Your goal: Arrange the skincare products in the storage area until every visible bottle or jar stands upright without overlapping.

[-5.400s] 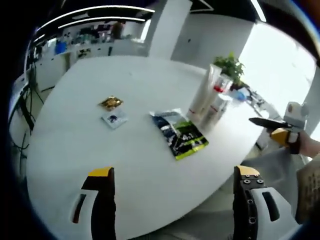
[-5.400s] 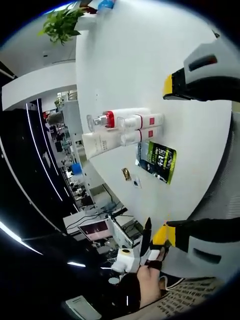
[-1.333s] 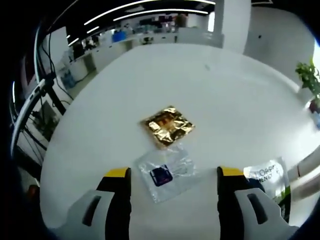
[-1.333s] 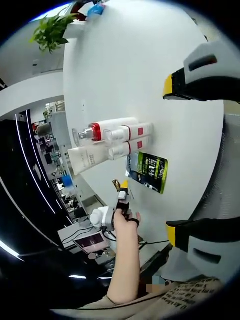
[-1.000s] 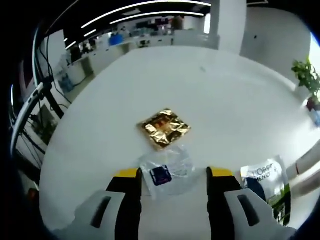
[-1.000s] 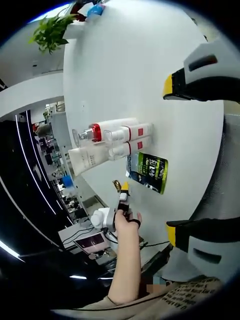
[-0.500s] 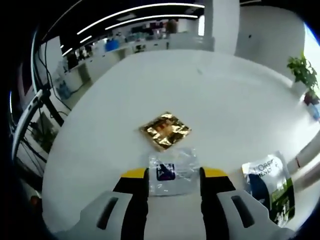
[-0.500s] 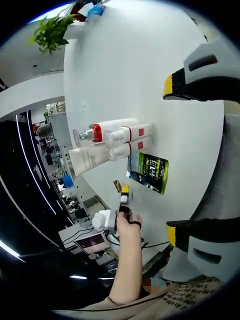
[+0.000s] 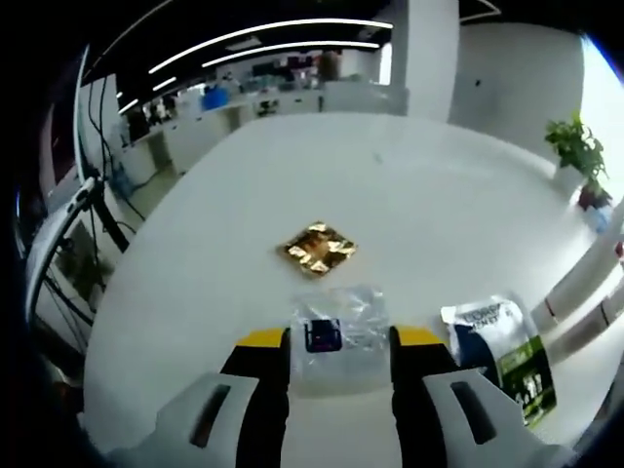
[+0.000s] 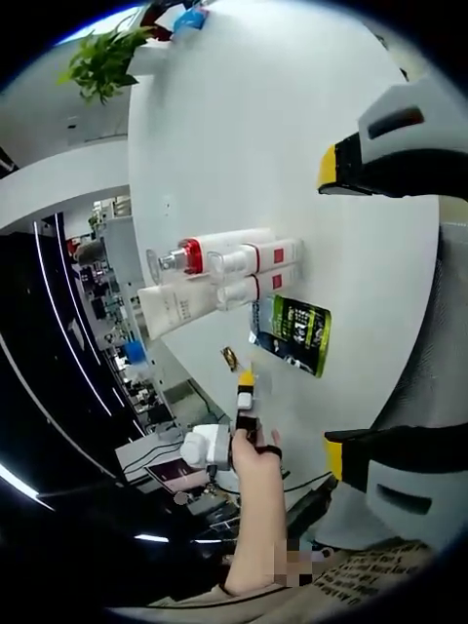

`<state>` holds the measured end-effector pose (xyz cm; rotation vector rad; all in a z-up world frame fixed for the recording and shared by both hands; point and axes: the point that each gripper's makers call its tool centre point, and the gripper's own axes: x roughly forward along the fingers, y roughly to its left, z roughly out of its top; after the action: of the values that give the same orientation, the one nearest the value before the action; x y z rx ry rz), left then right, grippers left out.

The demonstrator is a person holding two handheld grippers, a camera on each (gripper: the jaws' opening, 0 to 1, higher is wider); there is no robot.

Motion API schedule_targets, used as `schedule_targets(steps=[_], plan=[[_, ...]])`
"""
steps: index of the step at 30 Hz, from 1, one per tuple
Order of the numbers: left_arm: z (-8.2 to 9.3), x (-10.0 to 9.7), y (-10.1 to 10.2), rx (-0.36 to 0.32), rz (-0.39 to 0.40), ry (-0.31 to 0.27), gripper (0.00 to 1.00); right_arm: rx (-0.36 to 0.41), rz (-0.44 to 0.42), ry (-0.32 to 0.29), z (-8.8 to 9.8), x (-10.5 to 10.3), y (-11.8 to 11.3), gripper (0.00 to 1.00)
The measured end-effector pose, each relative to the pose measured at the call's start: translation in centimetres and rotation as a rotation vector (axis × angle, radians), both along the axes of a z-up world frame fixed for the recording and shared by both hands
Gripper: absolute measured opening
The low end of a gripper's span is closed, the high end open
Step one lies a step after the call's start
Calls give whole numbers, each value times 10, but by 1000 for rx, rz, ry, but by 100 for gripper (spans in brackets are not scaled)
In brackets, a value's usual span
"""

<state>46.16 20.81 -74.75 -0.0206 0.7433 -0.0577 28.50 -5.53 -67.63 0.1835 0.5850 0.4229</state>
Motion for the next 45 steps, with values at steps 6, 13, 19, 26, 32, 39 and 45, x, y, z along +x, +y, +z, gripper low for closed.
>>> schedule_targets(steps=[6, 13, 19, 26, 32, 39, 45], plan=[[4, -15, -6, -17, -8, 1, 38, 1, 3, -9, 1, 0, 0, 100], [3, -38, -15, -24, -23, 14, 38, 2, 5, -17, 3, 0, 1, 100], [-6, -57, -20, -35, -29, 42, 38, 0, 7, -20, 3, 0, 1, 100], [-15, -82, -35, -36, -62, 65, 38, -3, 11, -23, 3, 0, 1, 100], [-22, -91, -43, -39, -76, 81, 38, -6, 9, -24, 3, 0, 1, 100], [-23, -89, -42, -25, -73, 70, 38, -7, 7, -23, 3, 0, 1, 100], [-27, -92, -42, -24, -60, 80, 38, -7, 4, -22, 3, 0, 0, 100]])
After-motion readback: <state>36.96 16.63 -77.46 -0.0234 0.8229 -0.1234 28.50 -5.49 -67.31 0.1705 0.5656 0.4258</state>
